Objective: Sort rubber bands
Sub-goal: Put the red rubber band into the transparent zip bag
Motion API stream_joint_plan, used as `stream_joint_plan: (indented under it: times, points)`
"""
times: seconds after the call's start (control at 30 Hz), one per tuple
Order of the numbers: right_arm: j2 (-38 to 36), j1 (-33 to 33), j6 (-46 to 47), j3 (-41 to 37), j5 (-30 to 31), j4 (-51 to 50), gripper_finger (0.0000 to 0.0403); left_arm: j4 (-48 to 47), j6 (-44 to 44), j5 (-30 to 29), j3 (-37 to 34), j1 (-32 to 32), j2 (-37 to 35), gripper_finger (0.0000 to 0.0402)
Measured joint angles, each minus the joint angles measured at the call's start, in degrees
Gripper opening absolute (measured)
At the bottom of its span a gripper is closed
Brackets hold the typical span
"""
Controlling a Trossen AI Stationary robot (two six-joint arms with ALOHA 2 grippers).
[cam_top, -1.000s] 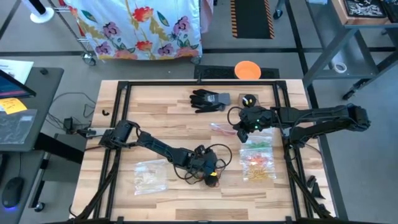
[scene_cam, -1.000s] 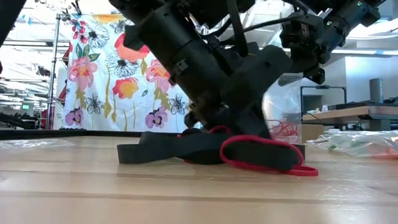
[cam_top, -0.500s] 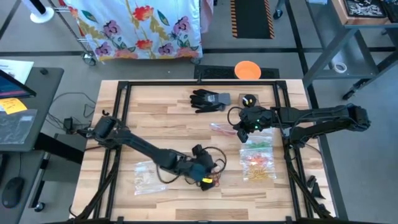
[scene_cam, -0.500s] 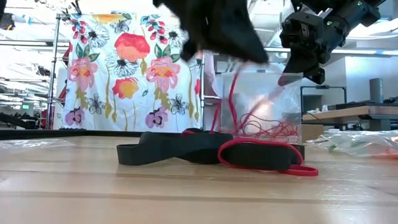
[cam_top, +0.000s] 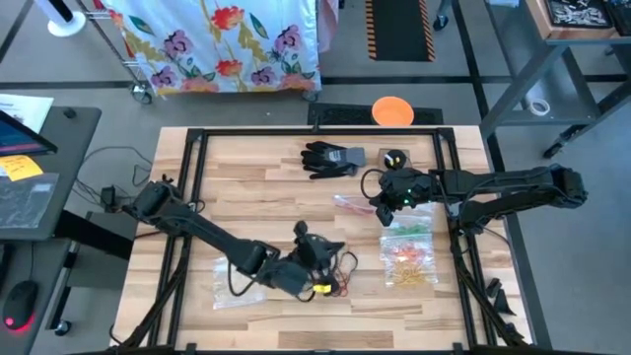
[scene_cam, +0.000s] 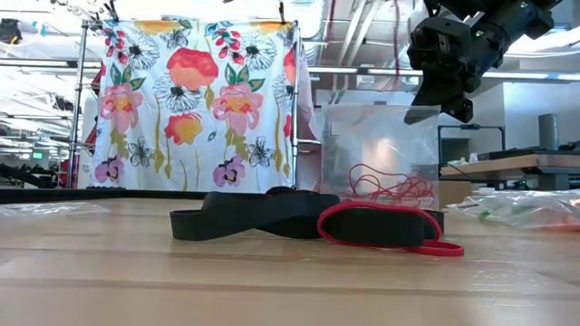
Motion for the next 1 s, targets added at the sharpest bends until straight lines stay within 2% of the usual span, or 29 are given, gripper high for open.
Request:
stream_joint_plan:
  times: [0.07, 0.23, 0.63, 1.0]
  points:
    - [0.0, 0.0, 0.0, 0.0, 0.1, 0.0, 0.0011, -1.1, -2.0, 2.6, 0.0, 1.3, 0.1, 0.0000]
    - [0.0, 0.0, 0.0, 0.0, 0.1, 0.0, 0.0011, -0.3, -1.3, 4.0, 0.0, 5.5, 0.1, 0.0000]
    - [0.0, 0.0, 0.0, 0.0, 0.1, 0.0, 0.0011, 9.0, 4.2, 21.2, 0.0, 18.3, 0.1, 0.0000]
    - [0.0, 0.0, 0.0, 0.0, 0.1, -0.1, 0.0011, 20.1, 8.2, 33.3, 0.0, 23.2, 0.0, 0.0000]
